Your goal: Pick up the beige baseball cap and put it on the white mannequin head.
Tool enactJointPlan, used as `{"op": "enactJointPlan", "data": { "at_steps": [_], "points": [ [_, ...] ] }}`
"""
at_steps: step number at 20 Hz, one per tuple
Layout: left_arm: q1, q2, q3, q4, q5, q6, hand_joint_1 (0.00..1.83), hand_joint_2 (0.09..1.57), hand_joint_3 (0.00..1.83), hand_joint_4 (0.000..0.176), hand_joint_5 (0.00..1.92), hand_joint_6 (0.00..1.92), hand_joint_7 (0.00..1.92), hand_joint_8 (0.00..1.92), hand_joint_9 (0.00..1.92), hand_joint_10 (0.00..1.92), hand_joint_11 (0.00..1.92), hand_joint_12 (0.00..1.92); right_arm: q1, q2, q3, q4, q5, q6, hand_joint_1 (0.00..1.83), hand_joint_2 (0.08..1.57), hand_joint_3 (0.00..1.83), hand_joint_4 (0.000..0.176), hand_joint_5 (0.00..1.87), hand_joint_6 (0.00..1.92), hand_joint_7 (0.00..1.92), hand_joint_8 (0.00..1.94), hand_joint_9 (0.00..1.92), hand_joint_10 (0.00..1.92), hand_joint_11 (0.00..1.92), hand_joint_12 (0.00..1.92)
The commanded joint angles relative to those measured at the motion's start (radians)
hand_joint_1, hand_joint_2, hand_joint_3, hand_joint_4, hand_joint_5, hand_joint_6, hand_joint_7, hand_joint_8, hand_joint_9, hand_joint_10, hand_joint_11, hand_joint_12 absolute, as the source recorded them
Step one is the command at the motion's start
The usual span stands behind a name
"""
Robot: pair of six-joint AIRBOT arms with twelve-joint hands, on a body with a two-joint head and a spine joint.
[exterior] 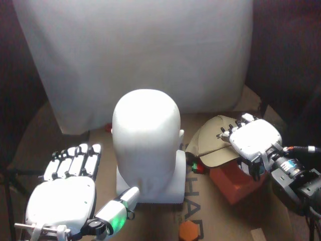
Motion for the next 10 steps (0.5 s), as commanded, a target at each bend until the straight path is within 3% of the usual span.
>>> {"op": "enactJointPlan", "data": {
  "at_steps": [1, 2, 4, 10],
  "points": [
    [0.000, -0.003, -0.001, 0.062, -0.094, -0.004, 0.00, 1.14, 0.00, 0.000, 0.04, 0.00, 0.01, 0.00, 0.03, 0.00, 0.00, 0.38, 0.006, 0.004, 0.011, 0.012, 0.114, -0.001, 1.34, 1.13, 0.00, 0.000, 0.80, 0.83, 0.97, 0.76, 0.85, 1.08, 0.60, 1.32],
    [0.002, -0.003, -0.002, 0.062, -0.096, -0.004, 0.00, 1.14, 0.00, 0.000, 0.04, 0.00, 0.01, 0.00, 0.03, 0.00, 0.00, 0.38, 0.007, 0.004, 0.012, 0.012, 0.117, -0.001, 1.45, 1.14, 0.00, 0.000, 0.81, 0.94, 0.93, 0.98, 0.84, 1.22, 0.75, 1.60],
    [0.004, -0.003, -0.004, 0.062, -0.106, -0.004, 0.00, 1.14, 0.00, 0.000, 0.04, 0.00, 0.01, 0.00, 0.03, 0.00, 0.00, 0.38, 0.010, 0.001, 0.023, 0.012, 0.121, 0.001, 1.38, 1.12, 0.00, 0.000, 0.93, 0.87, 0.93, 1.06, 0.93, 1.31, 0.91, 1.44],
    [0.015, 0.001, -0.010, 0.056, -0.116, -0.014, 0.00, 1.14, 0.00, 0.000, 0.04, 0.00, 0.01, 0.00, 0.03, 0.00, 0.00, 0.39, 0.016, -0.004, 0.044, 0.014, 0.156, 0.021, 1.38, 1.12, 0.00, 0.000, 0.94, 0.86, 0.92, 1.06, 0.94, 1.31, 0.94, 1.43]
  ]
}}
